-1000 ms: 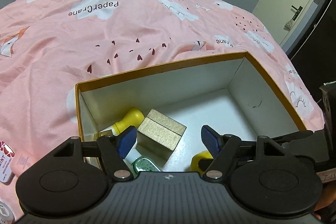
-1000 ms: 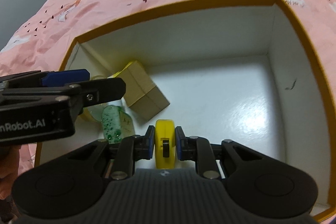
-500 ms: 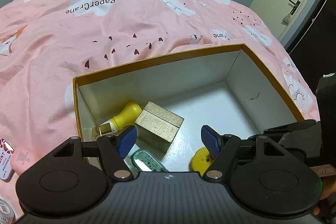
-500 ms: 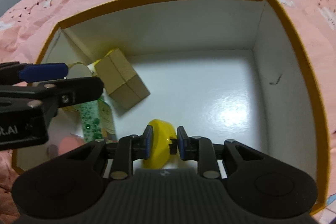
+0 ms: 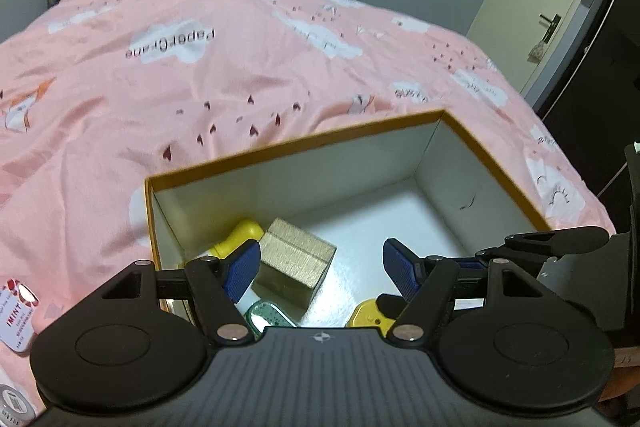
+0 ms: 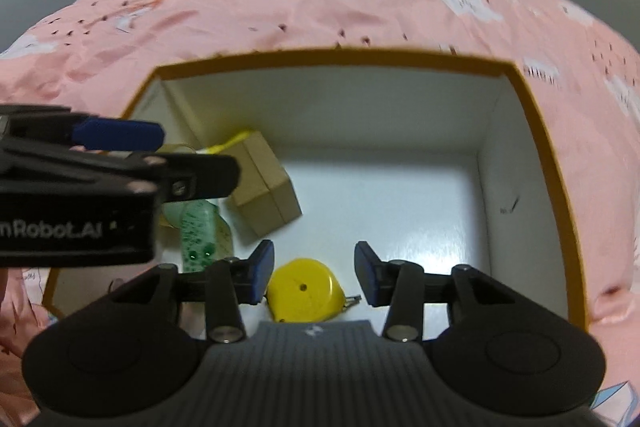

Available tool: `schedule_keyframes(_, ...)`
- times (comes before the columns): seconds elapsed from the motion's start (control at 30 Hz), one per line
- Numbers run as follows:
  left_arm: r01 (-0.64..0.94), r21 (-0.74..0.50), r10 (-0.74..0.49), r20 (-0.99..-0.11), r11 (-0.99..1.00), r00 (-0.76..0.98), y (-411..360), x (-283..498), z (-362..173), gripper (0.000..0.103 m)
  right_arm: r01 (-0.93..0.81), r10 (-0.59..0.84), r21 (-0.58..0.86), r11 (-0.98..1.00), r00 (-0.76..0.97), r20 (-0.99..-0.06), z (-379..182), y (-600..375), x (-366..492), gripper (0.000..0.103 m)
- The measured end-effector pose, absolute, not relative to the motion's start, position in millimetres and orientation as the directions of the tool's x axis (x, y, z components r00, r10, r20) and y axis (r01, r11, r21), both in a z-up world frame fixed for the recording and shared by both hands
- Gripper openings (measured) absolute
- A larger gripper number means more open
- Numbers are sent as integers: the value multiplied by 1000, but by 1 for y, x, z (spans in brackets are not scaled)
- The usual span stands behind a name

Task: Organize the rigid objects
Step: 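Move both tools back over the remaining items beside the box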

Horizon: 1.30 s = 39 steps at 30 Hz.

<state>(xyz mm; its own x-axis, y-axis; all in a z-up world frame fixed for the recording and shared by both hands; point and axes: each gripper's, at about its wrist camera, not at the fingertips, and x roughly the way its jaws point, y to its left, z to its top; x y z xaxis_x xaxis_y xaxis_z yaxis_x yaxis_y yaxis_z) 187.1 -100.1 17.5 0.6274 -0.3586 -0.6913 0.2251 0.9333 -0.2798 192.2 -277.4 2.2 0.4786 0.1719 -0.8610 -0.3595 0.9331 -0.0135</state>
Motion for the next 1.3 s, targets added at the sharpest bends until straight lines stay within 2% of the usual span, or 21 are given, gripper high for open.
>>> schedule_keyframes(0.13, 226, -261, -344, -658, 939, 669, -99, 177, 26, 79, -355, 190, -11, 935, 525, -829, 15, -277, 185, 63)
schedule_keyframes(0.37, 209, -257, -324, -590, 944, 739, -87, 158, 47, 79, -368, 224, -16, 929, 597, -771, 34, -266, 169, 67)
schedule_keyframes(0.47, 186, -245, -297, -573, 952, 764, -79, 149, 56, 79, -367, 267, 35, 930, 606, -749, 41, -264, 166, 67)
schedule_keyframes(0.53, 171, -234, -276, -559, 957, 782, -74, 144, 61, 79, -391, 298, 48, 919, 611, -734, 47, -259, 163, 71)
schedule_keyframes(0.67, 139, -237, -251, -552, 962, 795, -59, 135, 65, 79, -472, 328, -24, 881, 648, -688, 55, -240, 152, 79)
schedule_keyframes(0.97, 34, -234, -176, -620, 972, 765, -11, 114, 54, 78, -644, 430, -78, 761, 591, -683, 64, -191, 140, 87)
schedule_keyframes(1.2, -33, -283, -182, -697, 958, 693, 39, 104, 39, 76, -750, 460, -86, 655, 487, -742, 56, -149, 138, 87)
schedule_keyframes(1.27, -31, -280, -187, -715, 960, 674, 53, 104, 37, 76, -776, 464, -106, 622, 474, -749, 54, -136, 137, 84)
schedule_keyframes(1.3, -30, -271, -184, -727, 962, 662, 61, 103, 36, 76, -786, 464, -110, 608, 464, -755, 53, -131, 137, 79)
